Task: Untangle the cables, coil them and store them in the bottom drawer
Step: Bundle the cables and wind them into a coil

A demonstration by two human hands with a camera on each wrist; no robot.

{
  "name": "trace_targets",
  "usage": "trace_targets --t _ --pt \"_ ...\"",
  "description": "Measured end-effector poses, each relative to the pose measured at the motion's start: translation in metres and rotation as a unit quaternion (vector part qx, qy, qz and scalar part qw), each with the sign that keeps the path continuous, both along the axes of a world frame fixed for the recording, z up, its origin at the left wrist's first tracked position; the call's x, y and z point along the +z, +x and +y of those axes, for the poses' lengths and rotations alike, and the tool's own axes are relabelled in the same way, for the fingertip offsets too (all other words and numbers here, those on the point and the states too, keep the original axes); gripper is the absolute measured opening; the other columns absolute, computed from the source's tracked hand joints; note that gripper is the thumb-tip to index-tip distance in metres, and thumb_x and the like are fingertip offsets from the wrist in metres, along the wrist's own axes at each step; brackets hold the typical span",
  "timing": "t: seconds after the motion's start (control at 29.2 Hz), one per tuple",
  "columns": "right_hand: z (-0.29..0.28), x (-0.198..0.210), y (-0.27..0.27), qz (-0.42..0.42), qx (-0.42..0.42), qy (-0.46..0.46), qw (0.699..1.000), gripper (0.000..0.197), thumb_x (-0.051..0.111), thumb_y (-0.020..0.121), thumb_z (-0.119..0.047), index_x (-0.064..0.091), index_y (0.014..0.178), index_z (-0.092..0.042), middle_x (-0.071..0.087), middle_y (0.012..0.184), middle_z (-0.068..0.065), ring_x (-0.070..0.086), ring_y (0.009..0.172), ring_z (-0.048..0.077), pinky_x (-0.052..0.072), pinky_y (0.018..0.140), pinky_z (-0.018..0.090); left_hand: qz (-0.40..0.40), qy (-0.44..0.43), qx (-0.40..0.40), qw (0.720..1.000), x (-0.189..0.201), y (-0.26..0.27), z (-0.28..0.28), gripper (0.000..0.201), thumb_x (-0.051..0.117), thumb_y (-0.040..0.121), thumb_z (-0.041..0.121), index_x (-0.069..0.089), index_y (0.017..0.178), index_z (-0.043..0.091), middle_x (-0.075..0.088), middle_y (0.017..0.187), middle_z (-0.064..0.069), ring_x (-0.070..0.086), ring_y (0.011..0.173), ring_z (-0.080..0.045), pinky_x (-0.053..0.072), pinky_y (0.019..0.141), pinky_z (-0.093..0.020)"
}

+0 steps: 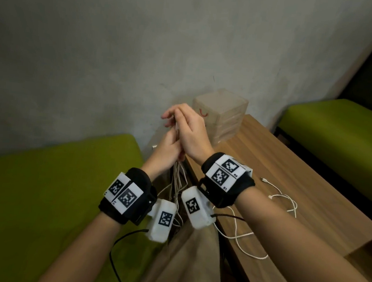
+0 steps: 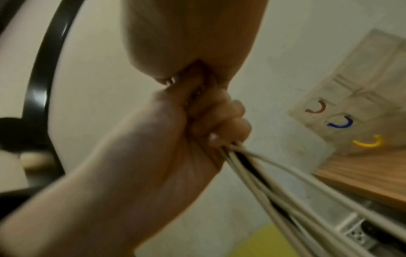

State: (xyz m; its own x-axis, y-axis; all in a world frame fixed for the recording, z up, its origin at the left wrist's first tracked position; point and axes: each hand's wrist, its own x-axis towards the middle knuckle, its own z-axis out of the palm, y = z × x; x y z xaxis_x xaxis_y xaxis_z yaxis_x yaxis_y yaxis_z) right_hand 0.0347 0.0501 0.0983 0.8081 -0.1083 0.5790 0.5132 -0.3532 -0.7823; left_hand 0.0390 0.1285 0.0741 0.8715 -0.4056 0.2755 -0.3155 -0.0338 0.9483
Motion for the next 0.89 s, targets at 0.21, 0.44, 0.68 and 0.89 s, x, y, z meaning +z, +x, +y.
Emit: trace_targets --t 0.21,0.44,0.68,0.89 --pt "-0.009 -0.017 -0.006 -0.054 -0.02 -0.106 0.993 0.035 0.031 0.095 -0.022 0.058 0.106 -0.002 0.057 0.099 0.014 0.053 0.094 0.012 0.038 0.085 0.019 0.024 -0.071 0.022 0.997 -0.004 -0.007 -0.01 0.02 0.034 0.096 0.0 0.051 0.108 -0.002 0.057 0.086 0.003 0.057 0.066 0.017 0.044 0.06 -0.005" --pt "-0.002 -0.061 -0.034 0.096 0.043 -0.01 0.994 0.058 0.032 0.1 -0.03 0.003 0.147 -0.014 0.034 0.134 -0.011 0.036 0.113 -0.019 0.029 0.089 -0.005 0.099 -0.205 0.008 0.974 0.013 0.005 -0.009 0.039 0.035 0.099 0.022 0.035 0.061 0.015 0.032 0.041 0.013 0.029 0.036 -0.002 0.029 0.039 -0.014" --pt "-0.011 -0.067 -0.036 0.068 -0.053 -0.007 0.996 0.026 0.029 0.097 -0.029 0.043 0.107 -0.009 0.054 0.074 -0.004 0.05 0.057 0.004 0.038 0.056 0.024 0.135 -0.264 -0.107 0.949 0.005 0.002 -0.01 0.025 0.023 0.099 0.006 0.046 0.089 0.009 0.04 0.063 0.003 0.047 0.055 -0.006 0.047 0.062 -0.017" --pt "-0.049 -0.067 -0.043 0.132 -0.014 0.009 0.991 0.031 0.033 0.092 -0.02 0.051 0.117 -0.017 0.064 0.106 0.005 0.061 0.093 0.015 0.047 0.084 0.031 0.06 -0.149 -0.066 0.985 -0.006 0.0 -0.047 0.027 0.027 0.1 0.011 0.044 0.08 0.016 0.041 0.058 0.012 0.039 0.045 0.002 0.035 0.049 -0.01"
